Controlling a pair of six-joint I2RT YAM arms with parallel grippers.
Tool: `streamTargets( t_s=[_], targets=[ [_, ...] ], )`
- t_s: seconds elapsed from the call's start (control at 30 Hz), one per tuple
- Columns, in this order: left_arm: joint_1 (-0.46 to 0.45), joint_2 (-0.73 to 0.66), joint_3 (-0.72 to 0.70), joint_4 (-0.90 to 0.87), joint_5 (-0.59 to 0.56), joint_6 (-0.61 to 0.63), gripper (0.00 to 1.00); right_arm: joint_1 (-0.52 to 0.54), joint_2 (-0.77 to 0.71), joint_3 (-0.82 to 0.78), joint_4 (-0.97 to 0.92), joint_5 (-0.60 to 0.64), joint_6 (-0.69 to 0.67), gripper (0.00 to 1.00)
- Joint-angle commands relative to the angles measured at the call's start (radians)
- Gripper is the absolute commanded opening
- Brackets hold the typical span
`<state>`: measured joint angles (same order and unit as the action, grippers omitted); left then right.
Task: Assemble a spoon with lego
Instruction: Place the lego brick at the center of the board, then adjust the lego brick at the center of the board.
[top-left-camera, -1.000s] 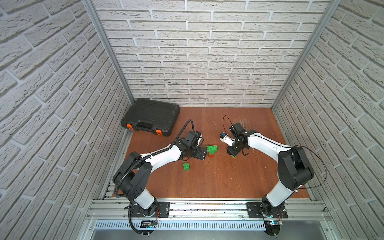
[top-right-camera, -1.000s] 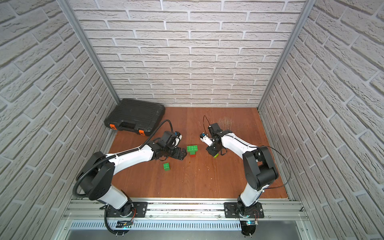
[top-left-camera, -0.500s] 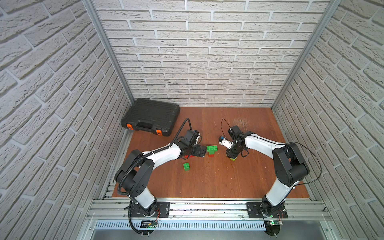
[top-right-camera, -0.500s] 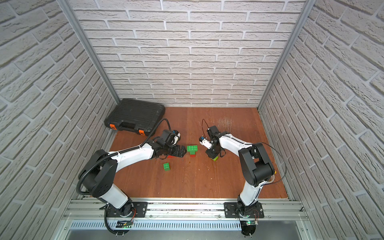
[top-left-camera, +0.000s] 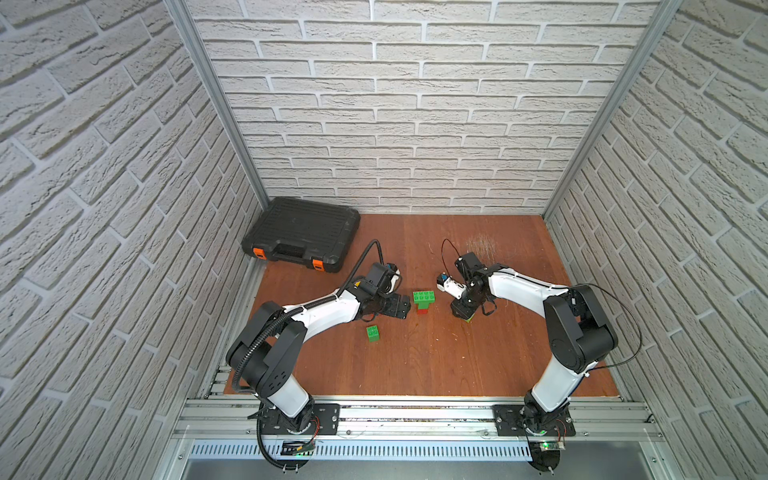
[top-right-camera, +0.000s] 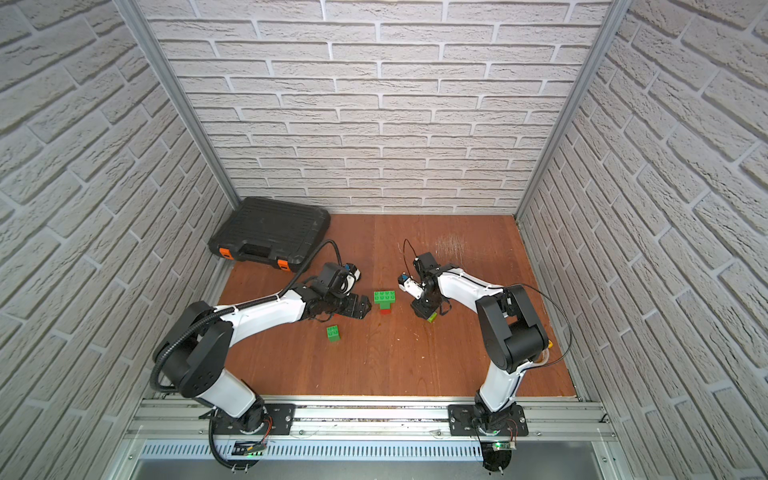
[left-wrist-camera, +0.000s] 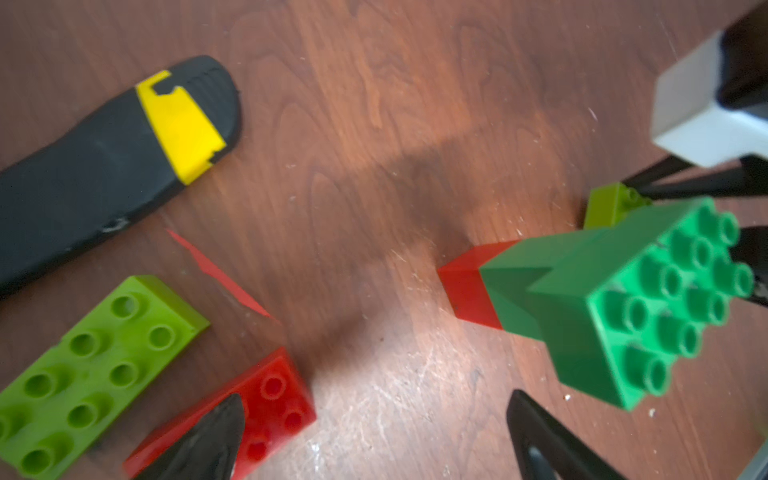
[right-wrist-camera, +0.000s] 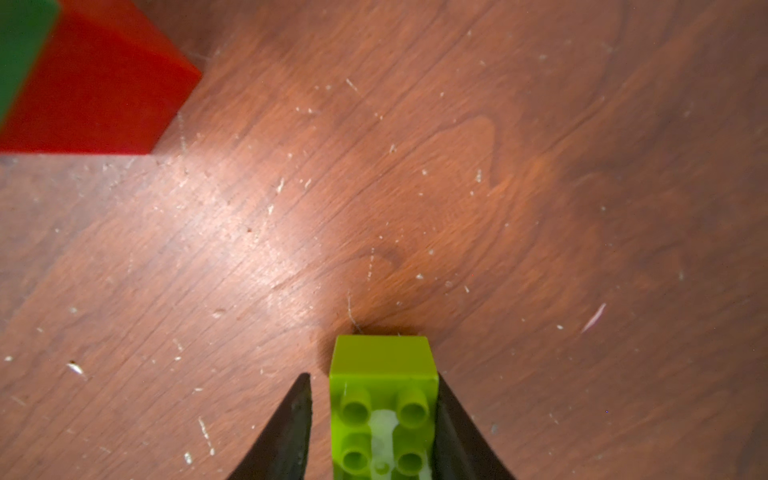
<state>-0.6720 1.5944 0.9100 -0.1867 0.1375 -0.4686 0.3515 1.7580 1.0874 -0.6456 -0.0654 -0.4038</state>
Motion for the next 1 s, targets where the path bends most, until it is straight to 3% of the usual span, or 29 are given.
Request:
streamTargets(
  t_s=[0.0, 0.97],
  targets=[
    [-0.016, -0.020, 0.001, 0.013, -0.004, 0.030, 0.98, 0.007, -0.006, -0.004, 0.006, -0.008, -0.002, 0.51],
    [0.006, 0.028, 0.055, 0.042, 0.002, -0.040, 0.98, 0.002, -0.075, -0.027, -0.006, 0.021, -0.001, 0.58]
  ],
)
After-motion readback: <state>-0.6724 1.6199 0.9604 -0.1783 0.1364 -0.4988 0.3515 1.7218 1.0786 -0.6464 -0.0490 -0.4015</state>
